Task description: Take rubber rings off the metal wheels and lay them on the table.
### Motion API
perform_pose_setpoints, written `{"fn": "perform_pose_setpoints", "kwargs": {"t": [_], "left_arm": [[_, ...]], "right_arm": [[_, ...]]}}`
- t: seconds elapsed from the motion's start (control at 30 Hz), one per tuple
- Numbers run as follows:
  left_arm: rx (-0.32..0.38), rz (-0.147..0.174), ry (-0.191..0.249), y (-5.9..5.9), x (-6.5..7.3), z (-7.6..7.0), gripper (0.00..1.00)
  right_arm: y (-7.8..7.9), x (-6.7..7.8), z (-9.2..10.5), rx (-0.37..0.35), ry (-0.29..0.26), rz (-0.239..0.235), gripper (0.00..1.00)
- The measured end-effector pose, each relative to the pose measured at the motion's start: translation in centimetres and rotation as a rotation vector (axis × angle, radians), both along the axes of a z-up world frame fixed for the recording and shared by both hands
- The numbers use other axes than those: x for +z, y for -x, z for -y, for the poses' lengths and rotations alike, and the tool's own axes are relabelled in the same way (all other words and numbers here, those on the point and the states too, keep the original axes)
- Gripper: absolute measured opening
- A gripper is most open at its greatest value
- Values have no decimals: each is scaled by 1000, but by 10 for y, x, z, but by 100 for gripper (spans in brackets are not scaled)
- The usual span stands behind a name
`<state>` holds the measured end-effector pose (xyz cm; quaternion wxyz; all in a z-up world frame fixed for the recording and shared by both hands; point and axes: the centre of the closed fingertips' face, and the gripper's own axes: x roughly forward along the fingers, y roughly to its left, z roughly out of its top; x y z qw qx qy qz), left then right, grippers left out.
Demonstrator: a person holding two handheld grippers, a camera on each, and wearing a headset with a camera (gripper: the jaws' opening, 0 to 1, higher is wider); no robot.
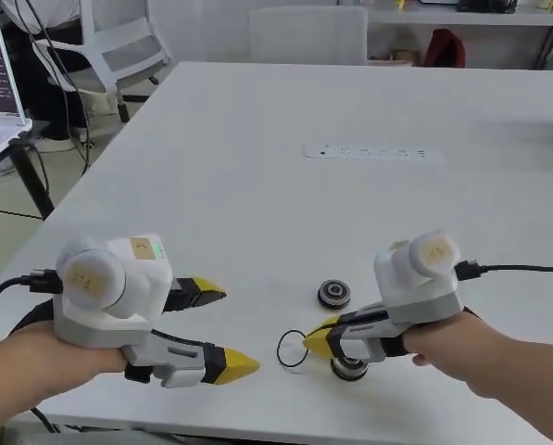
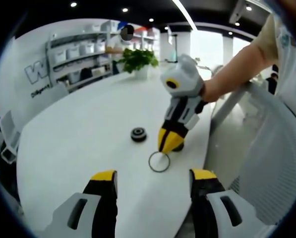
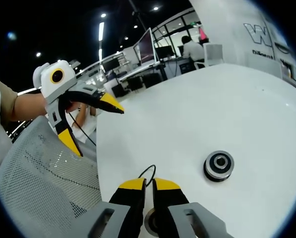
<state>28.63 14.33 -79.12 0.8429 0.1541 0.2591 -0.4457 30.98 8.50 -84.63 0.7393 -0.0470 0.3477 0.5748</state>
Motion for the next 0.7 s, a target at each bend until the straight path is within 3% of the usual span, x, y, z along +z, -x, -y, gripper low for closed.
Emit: {"fn": "perform_pose_setpoints", "kwargs": {"t": [0.5,0.7], "left_arm": [[-15,4,-14,0,2,4,59],[-25,7,-13,-2,4,9,59]], "right_arm": [[-1,9,4,-15,-18,11,13],[-3,20,8,-33,-51,17,17]]}}
